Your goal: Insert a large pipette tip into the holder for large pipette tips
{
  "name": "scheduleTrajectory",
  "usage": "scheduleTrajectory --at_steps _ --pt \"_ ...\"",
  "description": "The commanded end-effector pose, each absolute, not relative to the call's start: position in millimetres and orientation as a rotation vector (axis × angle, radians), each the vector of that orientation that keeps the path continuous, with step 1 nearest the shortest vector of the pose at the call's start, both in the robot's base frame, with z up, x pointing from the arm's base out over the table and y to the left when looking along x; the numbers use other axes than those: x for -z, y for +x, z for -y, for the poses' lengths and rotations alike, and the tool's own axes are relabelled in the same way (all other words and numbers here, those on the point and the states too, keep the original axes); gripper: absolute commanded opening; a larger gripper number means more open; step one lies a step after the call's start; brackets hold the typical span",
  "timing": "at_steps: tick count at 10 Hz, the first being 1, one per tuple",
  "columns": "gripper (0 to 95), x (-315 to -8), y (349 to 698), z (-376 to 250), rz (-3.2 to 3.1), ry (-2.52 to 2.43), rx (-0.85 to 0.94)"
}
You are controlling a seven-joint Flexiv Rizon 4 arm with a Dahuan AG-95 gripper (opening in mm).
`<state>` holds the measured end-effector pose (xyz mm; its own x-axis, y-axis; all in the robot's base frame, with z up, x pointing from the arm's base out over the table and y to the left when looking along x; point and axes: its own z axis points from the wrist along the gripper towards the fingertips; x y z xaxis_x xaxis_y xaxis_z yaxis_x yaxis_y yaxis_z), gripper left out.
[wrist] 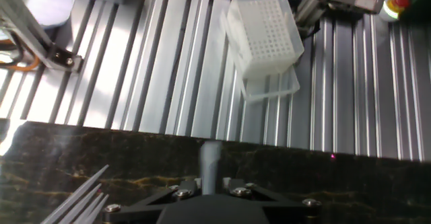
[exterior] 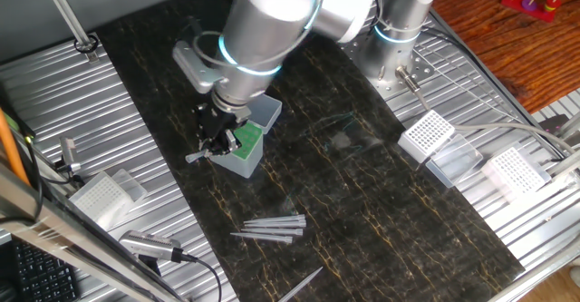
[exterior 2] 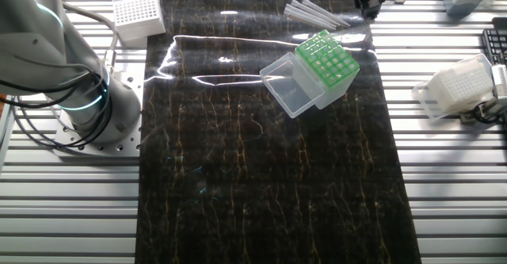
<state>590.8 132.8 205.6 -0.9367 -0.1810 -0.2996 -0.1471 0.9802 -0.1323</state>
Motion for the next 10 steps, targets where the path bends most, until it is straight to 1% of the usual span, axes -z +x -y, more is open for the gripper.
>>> scheduleTrajectory --at_steps 1,7,9,10 --pt "0.0 -205 591 -133 -2.839 -0.218 0.150" --pt "0.0 -206 592 -134 -2.883 -0.191 0.135" --pt "0.0 -211 595 -142 -3.055 0.000 -0.084" --pt "0.0 -212 595 -144 -3.075 0.013 -0.090"
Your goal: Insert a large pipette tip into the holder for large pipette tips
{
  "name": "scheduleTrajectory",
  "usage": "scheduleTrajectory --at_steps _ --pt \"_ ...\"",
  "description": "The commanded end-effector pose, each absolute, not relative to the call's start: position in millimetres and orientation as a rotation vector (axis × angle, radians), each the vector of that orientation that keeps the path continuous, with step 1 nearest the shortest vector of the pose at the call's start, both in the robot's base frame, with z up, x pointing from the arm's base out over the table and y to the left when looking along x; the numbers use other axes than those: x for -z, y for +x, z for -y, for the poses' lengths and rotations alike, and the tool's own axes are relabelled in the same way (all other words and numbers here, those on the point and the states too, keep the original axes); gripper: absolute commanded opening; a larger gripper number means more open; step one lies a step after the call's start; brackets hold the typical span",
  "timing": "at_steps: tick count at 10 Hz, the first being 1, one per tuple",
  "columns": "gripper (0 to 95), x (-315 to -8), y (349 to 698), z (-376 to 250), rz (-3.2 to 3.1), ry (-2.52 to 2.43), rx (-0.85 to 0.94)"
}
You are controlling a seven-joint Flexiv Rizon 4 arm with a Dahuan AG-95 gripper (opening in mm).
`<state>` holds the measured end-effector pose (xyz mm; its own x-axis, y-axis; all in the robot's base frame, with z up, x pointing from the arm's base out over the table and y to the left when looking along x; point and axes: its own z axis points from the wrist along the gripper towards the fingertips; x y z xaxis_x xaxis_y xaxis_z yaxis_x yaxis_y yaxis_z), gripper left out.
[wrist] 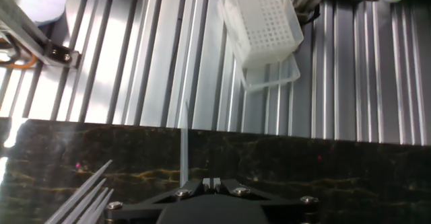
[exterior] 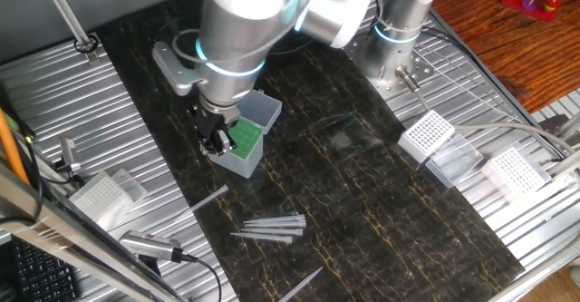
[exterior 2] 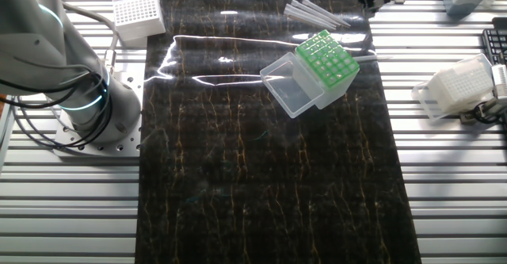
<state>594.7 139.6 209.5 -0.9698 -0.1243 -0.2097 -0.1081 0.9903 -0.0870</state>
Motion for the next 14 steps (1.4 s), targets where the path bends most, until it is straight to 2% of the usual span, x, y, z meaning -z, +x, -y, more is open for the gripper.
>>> scheduleTrajectory --at_steps 1,2,8,14 --pt "0.0 -214 597 -152 -3.098 0.043 -0.091" --pt "19.0 -215 599 -162 -3.117 0.074 -0.095" --pt "19.0 -207 606 -180 -3.165 0.157 -0.130" --pt "19.0 -172 614 -167 -3.161 0.125 -0.125"
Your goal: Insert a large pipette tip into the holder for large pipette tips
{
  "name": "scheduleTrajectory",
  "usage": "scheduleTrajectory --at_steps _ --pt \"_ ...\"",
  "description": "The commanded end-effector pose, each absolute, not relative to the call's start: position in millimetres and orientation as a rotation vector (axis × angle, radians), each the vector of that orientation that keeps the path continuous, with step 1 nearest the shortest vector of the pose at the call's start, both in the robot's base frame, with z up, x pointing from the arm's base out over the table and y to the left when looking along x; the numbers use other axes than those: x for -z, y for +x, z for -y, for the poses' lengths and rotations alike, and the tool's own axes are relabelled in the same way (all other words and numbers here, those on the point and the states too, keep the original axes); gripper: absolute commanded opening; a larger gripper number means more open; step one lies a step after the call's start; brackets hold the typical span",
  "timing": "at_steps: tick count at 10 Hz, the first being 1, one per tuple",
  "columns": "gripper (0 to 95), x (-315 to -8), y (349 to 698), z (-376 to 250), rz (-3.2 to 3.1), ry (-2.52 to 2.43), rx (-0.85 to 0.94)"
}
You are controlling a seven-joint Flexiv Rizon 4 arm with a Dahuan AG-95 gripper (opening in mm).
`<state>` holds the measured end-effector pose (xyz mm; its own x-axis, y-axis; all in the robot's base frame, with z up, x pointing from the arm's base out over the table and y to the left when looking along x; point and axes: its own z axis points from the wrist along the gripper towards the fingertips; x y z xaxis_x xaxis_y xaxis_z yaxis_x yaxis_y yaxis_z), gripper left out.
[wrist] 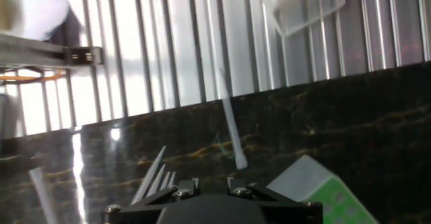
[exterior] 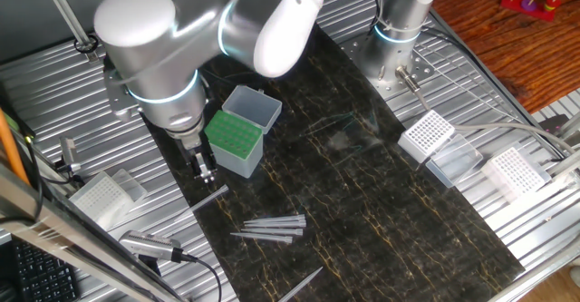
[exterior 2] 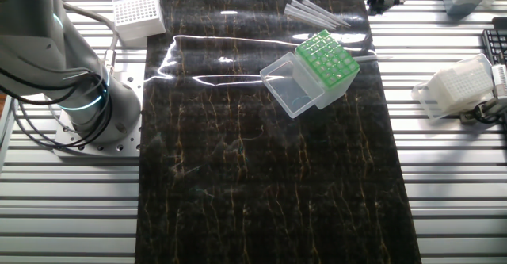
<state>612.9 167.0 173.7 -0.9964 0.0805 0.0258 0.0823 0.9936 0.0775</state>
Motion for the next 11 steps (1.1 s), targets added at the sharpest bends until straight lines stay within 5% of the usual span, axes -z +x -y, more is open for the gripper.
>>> scheduleTrajectory --at_steps 1,10,11 --pt "19.0 -167 615 -167 3.109 -0.123 0.122" --pt "19.0 -136 621 -181 3.113 -0.153 0.116" --pt "0.0 -136 621 -181 3.110 -0.154 0.117"
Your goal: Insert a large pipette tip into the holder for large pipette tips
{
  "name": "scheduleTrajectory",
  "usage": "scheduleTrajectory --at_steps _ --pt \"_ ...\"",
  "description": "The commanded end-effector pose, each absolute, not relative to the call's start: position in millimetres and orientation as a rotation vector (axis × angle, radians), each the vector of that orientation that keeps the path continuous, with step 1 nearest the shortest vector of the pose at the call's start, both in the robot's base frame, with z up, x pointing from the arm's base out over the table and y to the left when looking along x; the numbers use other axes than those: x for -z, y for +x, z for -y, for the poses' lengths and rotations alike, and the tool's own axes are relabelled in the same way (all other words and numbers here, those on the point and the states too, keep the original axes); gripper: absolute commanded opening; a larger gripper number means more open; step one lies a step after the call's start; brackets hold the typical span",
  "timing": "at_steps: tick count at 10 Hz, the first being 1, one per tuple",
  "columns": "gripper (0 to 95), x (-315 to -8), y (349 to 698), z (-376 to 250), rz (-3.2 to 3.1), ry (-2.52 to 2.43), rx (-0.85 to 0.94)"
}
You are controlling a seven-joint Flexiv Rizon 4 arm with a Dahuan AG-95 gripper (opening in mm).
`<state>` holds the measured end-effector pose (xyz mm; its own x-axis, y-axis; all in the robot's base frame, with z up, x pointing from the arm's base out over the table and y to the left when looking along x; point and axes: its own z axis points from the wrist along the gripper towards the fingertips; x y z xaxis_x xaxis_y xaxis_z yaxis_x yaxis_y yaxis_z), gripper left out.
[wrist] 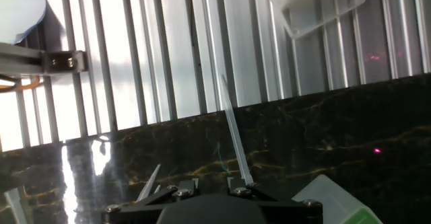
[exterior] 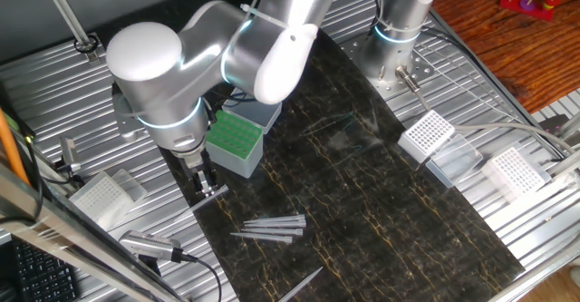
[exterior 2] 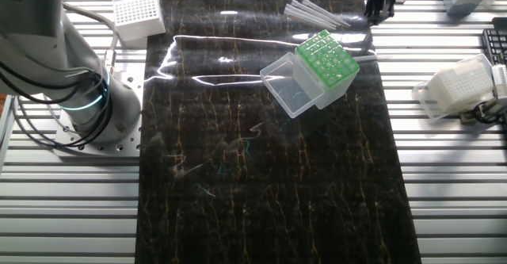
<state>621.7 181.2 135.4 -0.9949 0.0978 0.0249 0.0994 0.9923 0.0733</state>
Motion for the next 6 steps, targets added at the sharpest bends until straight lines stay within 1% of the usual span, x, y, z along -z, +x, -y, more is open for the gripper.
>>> scheduleTrajectory --at_steps 1,6 --pt "0.0 -135.9 621.2 -181.0 3.107 -0.154 0.118" --pt "0.0 -126.8 617.7 -180.7 3.100 -0.153 0.127"
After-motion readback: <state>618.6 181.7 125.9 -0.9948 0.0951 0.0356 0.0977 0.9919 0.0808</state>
